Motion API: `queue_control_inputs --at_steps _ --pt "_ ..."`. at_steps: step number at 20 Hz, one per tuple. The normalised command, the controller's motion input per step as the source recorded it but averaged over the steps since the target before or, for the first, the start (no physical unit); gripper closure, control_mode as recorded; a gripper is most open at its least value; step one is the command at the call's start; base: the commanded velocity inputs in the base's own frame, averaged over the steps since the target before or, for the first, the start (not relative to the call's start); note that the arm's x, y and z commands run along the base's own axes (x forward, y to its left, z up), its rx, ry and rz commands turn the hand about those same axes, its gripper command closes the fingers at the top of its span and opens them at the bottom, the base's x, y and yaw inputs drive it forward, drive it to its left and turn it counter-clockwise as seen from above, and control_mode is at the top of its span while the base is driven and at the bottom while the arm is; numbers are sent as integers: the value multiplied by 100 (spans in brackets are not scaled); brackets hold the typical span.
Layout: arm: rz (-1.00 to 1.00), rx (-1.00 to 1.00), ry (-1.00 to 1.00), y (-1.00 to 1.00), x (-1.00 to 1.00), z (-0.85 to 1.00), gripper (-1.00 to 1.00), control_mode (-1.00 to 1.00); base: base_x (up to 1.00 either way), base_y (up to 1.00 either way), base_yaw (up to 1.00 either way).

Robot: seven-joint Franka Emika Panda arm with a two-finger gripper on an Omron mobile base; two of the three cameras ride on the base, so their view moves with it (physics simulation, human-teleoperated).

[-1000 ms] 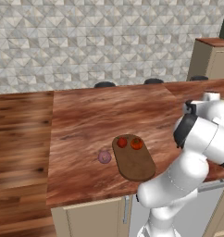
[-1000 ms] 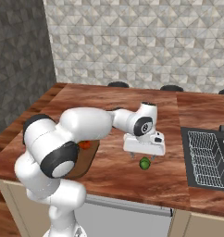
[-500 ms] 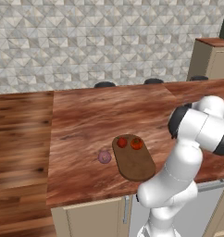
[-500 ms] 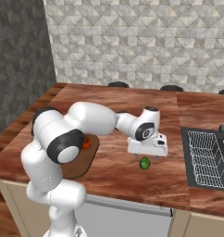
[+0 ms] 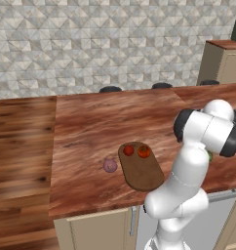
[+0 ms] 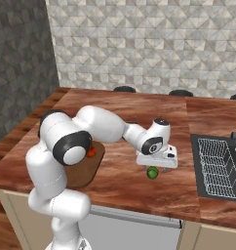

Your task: Place the avocado, onion, tomato, and bell pepper on the cutting board.

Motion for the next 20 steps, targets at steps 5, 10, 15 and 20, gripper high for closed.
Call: queue_control_inputs --at_steps 5,10,15,20 --pt "0 0 -3 3 0 -21 -100 -100 0 0 0" --pt "0 0 -2 3 0 -26 -100 -100 0 0 0" --pt "0 0 -1 6 0 -33 100 -100 0 0 0" --pt "-1 0 0 7 0 -23 100 -100 0 0 0"
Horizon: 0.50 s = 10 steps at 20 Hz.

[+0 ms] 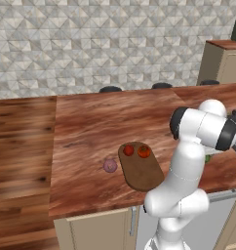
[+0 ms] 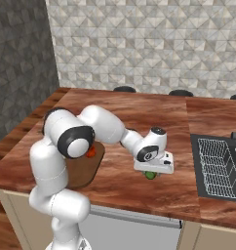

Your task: Place the avocado, onion, tomato, and bell pepper on the cutting board.

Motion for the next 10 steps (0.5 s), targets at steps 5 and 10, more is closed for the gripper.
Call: queue_control_inputs --at_steps 5,10 --pt "0 0 0 1 -1 8 100 -100 0 0 0" --pt "4 0 -9 22 -24 50 100 -100 0 0 0"
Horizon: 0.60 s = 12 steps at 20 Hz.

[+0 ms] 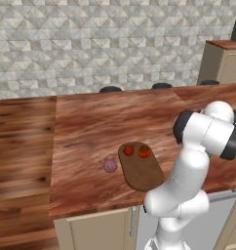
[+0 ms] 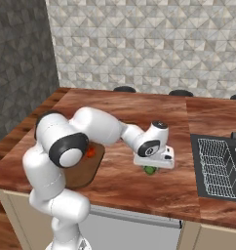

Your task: Place the avocado, onion, tomato, and bell pepper on the cutting board.

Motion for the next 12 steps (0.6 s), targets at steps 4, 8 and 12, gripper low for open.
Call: queue_control_inputs --at_steps 4,8,12 --pt "5 0 -8 41 -33 46 100 -100 0 0 0" --pt "4 0 -7 47 -35 42 100 -100 0 0 0" --pt "3 -1 -8 55 -38 36 100 -100 0 0 0"
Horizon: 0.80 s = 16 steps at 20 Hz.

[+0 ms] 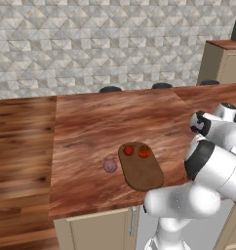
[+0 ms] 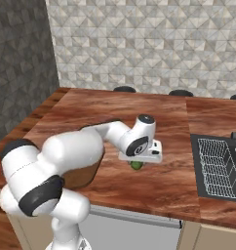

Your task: Place the avocado, onion, tomato, and bell pepper on the cutting board.

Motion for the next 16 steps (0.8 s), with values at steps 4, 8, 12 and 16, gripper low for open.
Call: queue_control_inputs --at_steps 4,8,12,16 --pt "3 -1 -6 58 -38 37 100 -100 0 0 0" --pt "3 -1 -5 62 -36 33 100 -100 0 0 0" --pt "3 -2 -6 66 -34 28 100 -100 0 0 0" --pt "4 -1 -7 70 -31 20 100 -100 0 0 0"
